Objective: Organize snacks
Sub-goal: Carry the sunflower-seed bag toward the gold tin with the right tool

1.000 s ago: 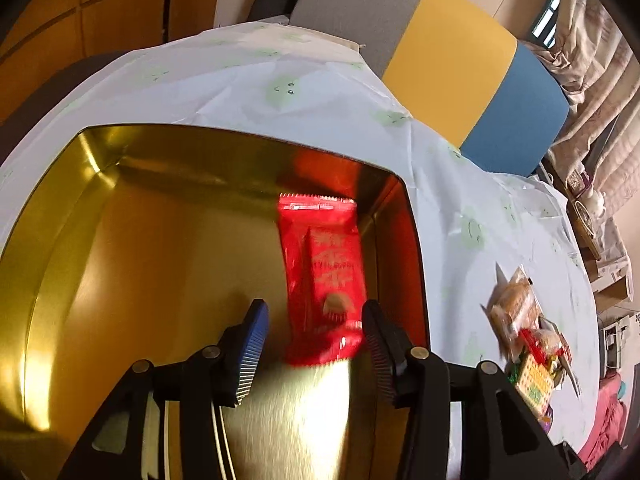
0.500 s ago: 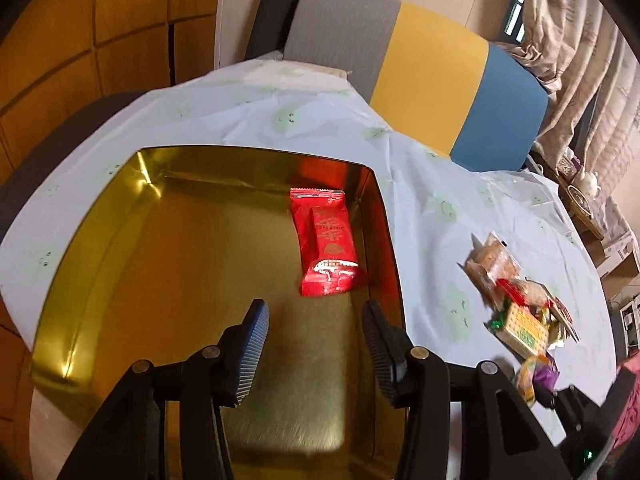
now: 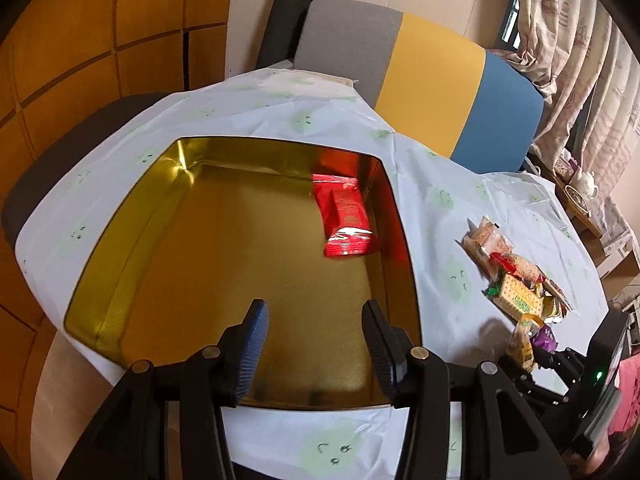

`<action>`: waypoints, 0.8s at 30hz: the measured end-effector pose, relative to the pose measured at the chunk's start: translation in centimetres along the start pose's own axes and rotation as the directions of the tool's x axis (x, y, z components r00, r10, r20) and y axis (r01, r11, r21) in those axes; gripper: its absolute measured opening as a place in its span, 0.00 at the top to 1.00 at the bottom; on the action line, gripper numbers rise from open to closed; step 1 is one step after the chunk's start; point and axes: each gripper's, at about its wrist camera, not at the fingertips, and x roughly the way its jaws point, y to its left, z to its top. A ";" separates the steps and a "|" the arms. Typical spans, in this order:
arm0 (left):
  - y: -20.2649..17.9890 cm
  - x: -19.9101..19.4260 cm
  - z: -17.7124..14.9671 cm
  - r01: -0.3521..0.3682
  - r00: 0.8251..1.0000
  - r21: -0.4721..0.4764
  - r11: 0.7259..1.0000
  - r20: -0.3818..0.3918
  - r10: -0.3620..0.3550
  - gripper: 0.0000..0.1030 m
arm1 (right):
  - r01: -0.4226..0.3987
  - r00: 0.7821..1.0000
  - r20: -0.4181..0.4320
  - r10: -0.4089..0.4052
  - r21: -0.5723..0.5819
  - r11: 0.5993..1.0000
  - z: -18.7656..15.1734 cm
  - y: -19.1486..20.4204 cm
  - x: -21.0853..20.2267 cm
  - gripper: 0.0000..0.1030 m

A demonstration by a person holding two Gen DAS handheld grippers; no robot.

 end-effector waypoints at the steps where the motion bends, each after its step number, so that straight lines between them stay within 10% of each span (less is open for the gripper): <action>1: 0.3 -0.1 -0.1 -0.001 1.000 -0.006 1.000 0.002 0.001 0.52 | -0.008 1.000 -0.002 0.008 0.013 1.000 0.2 -0.1 0.0 0.62; 24: 5.0 -1.1 -1.5 -0.053 0.998 -0.101 0.993 0.013 0.055 0.52 | -0.173 0.984 -0.002 0.176 0.184 0.968 3.8 0.1 0.3 0.65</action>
